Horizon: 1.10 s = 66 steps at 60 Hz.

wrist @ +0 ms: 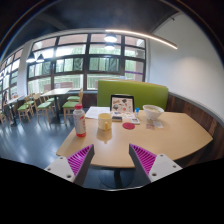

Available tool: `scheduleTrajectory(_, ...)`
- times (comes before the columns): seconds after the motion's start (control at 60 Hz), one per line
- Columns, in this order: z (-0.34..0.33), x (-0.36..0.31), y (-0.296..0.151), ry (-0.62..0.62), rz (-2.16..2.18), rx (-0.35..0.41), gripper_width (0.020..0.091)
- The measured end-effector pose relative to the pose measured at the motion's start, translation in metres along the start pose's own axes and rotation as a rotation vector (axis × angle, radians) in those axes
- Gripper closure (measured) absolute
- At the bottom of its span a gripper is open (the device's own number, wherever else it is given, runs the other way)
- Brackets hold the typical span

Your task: Pour water

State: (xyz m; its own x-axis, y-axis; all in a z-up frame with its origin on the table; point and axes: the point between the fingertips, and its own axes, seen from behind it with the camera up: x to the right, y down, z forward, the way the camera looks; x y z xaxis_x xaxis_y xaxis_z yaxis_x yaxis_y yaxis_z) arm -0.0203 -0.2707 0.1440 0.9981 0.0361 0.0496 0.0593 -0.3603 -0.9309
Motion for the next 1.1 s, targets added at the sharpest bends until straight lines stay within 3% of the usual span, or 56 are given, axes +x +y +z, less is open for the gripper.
scheduleTrajectory(0.25, 0.01, 0.007, 0.0, 0.009, 0.001, 0.0, 0.0322)
scheduleTrajectory(0.4, 0.036, -0.028, 0.004, -0.048, 0.008, -0.008, 0.0321)
scheduleTrajectory(0.617, 0.127, -0.118, -0.003, -0.155, 0.013, 0.019, 0.0316)
scheduleTrajectory(0.8, 0.219, -0.161, -0.019, -0.098, -0.029, 0.067, 0.033)
scheduleTrajectory(1.0, 0.273, -0.181, -0.042, -0.072, -0.019, 0.121, 0.0336)
scheduleTrajectory(1.05, 0.285, -0.185, -0.046, -0.071, -0.04, 0.133, 0.0381)
scheduleTrajectory(1.083, 0.296, -0.182, -0.045, -0.057, -0.055, 0.134, 0.056)
scheduleTrajectory(1.1, 0.299, -0.185, -0.046, -0.056, -0.061, 0.138, 0.0595)
